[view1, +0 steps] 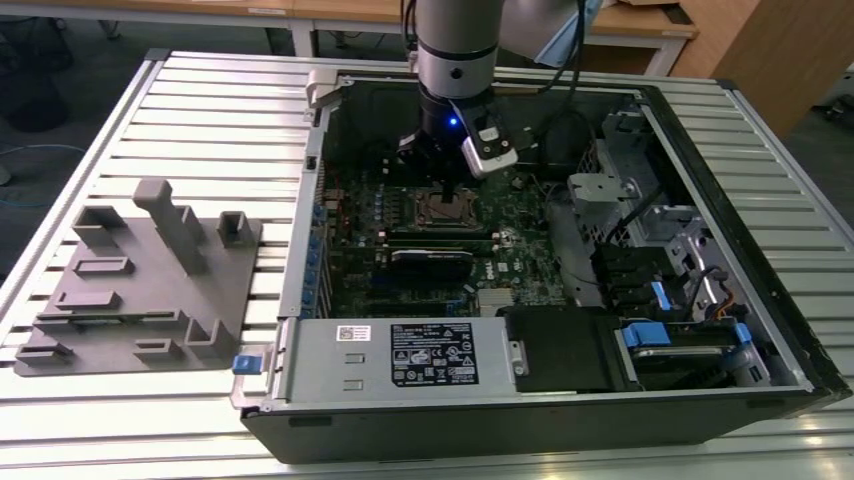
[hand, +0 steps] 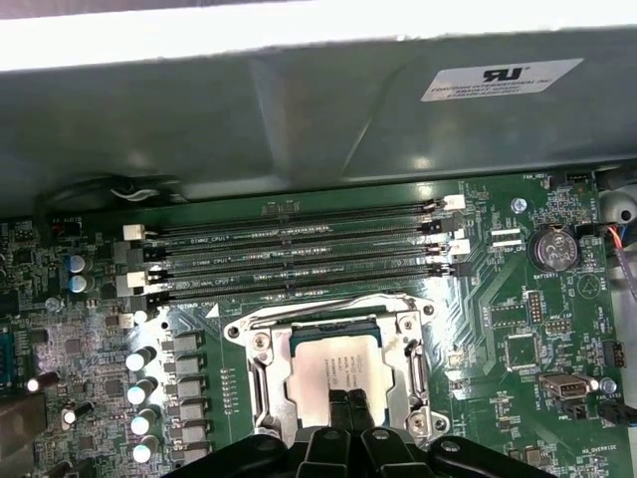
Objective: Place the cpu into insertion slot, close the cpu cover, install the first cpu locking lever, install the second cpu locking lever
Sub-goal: 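Install the second cpu locking lever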
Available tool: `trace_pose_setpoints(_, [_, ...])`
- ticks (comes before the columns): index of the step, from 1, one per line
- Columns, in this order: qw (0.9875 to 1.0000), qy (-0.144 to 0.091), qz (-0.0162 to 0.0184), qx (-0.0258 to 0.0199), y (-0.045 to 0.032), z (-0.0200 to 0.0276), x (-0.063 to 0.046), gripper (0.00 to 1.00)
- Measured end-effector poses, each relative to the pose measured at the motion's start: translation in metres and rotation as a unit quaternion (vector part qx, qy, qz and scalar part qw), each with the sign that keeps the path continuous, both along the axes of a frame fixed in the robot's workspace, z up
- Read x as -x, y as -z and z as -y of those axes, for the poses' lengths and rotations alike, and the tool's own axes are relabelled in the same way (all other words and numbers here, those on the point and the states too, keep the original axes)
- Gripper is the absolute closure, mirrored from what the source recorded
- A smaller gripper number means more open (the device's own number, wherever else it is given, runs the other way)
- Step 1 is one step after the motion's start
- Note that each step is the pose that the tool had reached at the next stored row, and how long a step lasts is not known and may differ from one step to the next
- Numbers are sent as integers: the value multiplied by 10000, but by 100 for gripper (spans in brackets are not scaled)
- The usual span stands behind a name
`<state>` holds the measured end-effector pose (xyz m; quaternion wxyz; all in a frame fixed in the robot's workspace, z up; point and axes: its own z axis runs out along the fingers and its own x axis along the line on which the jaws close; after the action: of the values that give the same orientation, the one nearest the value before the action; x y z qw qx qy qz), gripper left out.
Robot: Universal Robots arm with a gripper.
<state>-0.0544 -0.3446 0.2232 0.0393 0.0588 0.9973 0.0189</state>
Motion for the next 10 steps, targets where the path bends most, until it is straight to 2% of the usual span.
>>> trace_pose_setpoints(5, [10000,0,2,-3,-56,-1,-1,89])
trace_pose_setpoints(10, [10000,-1,2,-3,-58,10,-1,89])
